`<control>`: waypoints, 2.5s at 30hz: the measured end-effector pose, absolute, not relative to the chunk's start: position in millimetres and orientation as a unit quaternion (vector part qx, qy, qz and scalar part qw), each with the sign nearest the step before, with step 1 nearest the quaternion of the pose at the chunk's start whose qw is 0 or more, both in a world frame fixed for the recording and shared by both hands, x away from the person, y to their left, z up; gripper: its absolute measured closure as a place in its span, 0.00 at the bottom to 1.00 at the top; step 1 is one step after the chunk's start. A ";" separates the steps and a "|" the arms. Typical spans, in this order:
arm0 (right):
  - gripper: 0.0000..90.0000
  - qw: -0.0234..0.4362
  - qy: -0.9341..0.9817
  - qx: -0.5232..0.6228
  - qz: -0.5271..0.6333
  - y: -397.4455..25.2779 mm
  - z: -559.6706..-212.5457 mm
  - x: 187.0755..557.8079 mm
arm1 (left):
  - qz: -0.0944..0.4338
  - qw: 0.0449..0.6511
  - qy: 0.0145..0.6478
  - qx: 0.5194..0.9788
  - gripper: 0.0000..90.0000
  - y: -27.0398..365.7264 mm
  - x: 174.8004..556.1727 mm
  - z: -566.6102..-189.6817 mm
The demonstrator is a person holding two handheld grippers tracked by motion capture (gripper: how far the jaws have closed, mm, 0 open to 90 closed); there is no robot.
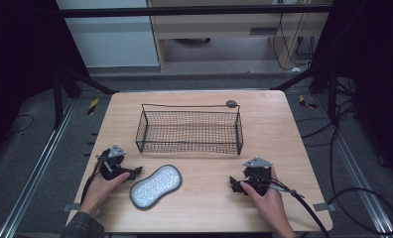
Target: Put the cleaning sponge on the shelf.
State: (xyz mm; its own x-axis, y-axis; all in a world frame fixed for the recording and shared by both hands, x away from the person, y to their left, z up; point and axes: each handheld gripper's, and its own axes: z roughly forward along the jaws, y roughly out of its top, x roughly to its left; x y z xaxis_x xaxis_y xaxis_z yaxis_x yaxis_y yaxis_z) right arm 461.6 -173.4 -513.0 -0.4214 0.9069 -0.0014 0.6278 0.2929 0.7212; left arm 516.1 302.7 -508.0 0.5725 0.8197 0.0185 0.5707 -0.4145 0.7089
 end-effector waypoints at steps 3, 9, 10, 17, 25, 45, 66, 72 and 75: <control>0.00 0.211 0.777 0.493 0.330 -173.3 -513.0 462.8 | 0.188 0.333 0.423 0.822 0.02 302.6 515.8 -506.7; 0.00 0.214 0.776 0.494 0.329 -172.9 -513.2 463.4 | 0.182 0.316 0.428 0.827 0.04 302.9 508.4 -493.9; 0.00 0.215 0.775 0.495 0.329 -172.9 -513.2 463.2 | 0.178 0.314 0.427 0.829 0.04 302.6 506.0 -491.3; 0.00 0.212 0.774 0.497 0.330 -172.8 -513.1 461.8 | 0.174 0.293 0.410 0.846 0.04 302.3 495.1 -475.7; 0.00 0.213 0.775 0.496 0.330 -173.1 -513.2 461.3 | 0.174 0.280 0.390 0.860 0.04 291.3 486.1 -456.4; 0.00 0.213 0.775 0.496 0.330 -173.6 -513.2 459.7 | 0.162 0.186 0.316 0.916 0.06 246.0 480.9 -417.0; 0.00 0.213 0.775 0.496 0.330 -173.6 -513.2 459.6 | 0.097 0.106 0.273 0.951 0.07 210.9 488.5 -420.6; 0.00 0.213 0.776 0.495 0.329 -173.8 -513.2 459.6 | 0.075 0.096 0.271 0.955 0.07 199.2 493.7 -426.9; 0.00 0.212 0.776 0.495 0.330 -173.8 -513.2 459.7 | 0.072 0.094 0.271 0.955 0.06 196.5 495.2 -430.2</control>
State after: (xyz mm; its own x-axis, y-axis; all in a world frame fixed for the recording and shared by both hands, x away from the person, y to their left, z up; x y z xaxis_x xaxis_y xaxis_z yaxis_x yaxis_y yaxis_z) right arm 459.7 -173.8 -513.2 -0.4203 0.9074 -0.0034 0.6272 0.2932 0.7215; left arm 495.2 196.5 -430.2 0.8424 0.5320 0.0858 0.5052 -0.8350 0.2181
